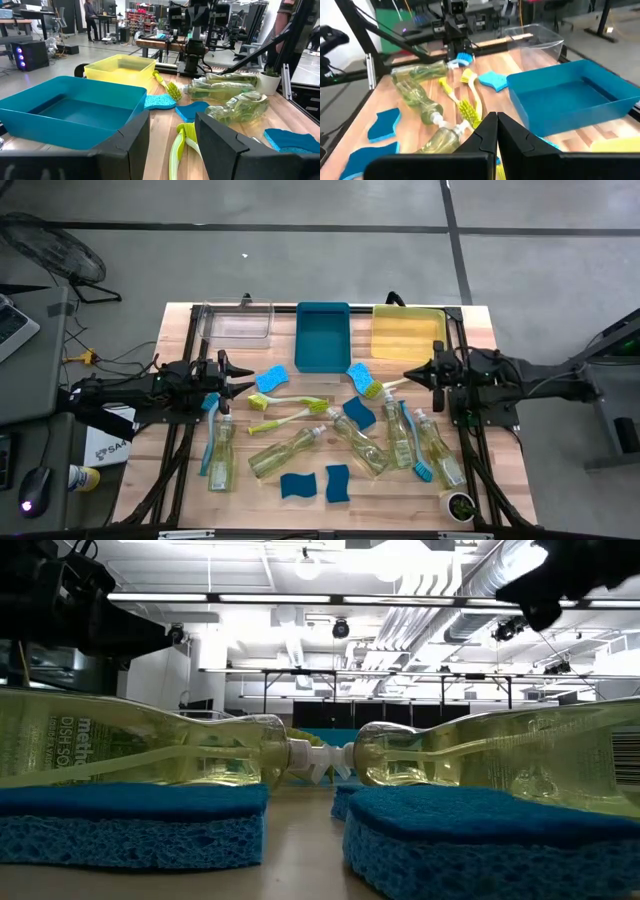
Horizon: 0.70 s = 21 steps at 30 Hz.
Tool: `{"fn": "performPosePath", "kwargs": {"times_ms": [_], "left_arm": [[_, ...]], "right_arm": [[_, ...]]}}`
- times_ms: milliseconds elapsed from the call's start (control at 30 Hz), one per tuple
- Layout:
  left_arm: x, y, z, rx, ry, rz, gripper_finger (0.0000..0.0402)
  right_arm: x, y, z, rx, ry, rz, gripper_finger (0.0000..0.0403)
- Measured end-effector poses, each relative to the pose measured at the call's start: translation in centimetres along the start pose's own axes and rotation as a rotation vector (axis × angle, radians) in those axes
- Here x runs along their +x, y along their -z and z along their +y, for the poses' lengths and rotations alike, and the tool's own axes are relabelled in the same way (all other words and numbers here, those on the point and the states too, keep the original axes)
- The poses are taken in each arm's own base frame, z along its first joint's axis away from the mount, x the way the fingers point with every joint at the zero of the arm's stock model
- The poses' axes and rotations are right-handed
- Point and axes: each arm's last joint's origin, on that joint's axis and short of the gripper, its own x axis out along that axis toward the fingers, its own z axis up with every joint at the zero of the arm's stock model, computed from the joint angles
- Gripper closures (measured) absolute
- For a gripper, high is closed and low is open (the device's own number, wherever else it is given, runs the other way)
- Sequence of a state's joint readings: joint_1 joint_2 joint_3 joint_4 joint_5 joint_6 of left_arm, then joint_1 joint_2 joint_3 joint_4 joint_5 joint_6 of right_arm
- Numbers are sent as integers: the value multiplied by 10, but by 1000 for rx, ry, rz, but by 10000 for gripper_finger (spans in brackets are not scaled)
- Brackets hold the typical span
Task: Pick & Place Kitchen Sink Supplies
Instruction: Put the green dish brush into the yellow bin
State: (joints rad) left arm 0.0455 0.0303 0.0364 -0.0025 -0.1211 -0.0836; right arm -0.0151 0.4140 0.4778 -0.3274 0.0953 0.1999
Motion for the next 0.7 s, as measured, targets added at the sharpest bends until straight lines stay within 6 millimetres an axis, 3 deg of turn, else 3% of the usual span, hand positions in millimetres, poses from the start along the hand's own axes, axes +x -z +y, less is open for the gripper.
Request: {"fn": "performPosePath", "kwargs": {"times_ms": [367,700], "left_arm": [[0,0,0,0,0,0,247],[0,0,0,0,0,0,247]], "right_arm": [[29,-44,11,11,68,285,395],[48,-46,6,45,67,564,377]]}}
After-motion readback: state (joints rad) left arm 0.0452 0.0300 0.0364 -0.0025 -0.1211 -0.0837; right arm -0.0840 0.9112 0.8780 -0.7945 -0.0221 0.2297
